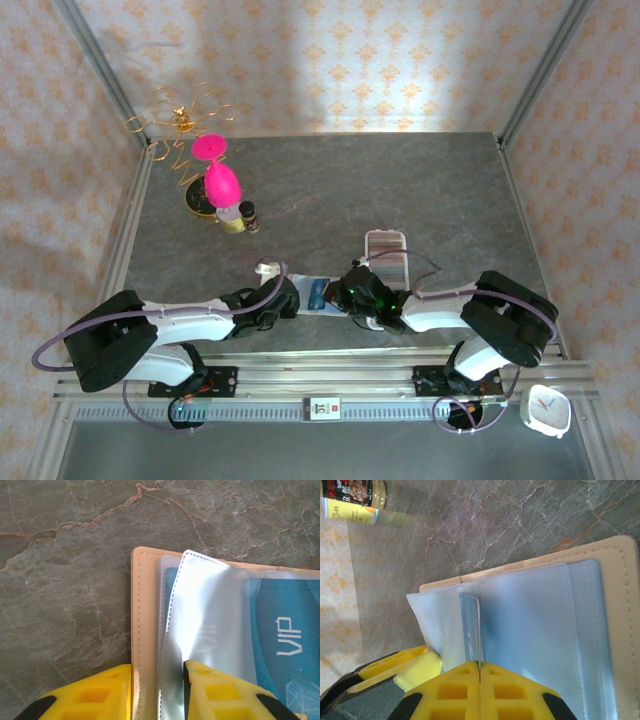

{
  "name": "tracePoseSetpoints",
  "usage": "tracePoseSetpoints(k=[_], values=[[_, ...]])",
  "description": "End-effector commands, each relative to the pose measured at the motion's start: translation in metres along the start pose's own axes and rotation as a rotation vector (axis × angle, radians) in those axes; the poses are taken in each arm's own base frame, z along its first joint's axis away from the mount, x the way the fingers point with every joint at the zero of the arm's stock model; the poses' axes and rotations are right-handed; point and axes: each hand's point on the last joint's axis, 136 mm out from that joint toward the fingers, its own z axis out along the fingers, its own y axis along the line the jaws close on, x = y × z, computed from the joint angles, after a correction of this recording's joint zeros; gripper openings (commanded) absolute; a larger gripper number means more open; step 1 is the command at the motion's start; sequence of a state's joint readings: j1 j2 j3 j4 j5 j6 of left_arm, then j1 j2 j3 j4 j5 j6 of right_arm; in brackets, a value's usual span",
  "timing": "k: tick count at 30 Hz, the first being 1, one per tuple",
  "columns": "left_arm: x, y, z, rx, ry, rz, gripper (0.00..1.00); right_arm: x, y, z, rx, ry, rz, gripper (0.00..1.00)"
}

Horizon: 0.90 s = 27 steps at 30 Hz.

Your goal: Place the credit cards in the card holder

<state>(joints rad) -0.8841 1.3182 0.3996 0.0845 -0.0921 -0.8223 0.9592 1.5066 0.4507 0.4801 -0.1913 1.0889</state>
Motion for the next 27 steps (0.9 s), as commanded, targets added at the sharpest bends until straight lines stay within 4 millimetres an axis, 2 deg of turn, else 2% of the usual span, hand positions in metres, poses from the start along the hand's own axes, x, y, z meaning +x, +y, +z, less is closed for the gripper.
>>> tracePoseSetpoints(k=[1,15,20,24,27], values=[[0.026,0.018,0.000,-0.048,0.085,0.028,0.32,0.010,-0.012,0.006,0.047,0.035,-0.021,0.00],[0.025,0.024,-0.004,-0.061,0.064,0.004,0.38,0.015,0.002,0.016,0.049,0.064,-0.116,0.01],[0.016,0.028,-0.010,-0.076,0.020,-0.010,0.43,0.015,-0.003,0.018,0.093,0.070,-0.154,0.04],[0.008,0.030,-0.015,-0.080,-0.018,-0.020,0.52,0.013,-0.006,0.015,0.110,0.060,-0.164,0.08],[0.005,0.029,-0.018,-0.069,-0.038,-0.032,0.53,0.014,-0.007,0.015,0.118,0.064,-0.174,0.16]])
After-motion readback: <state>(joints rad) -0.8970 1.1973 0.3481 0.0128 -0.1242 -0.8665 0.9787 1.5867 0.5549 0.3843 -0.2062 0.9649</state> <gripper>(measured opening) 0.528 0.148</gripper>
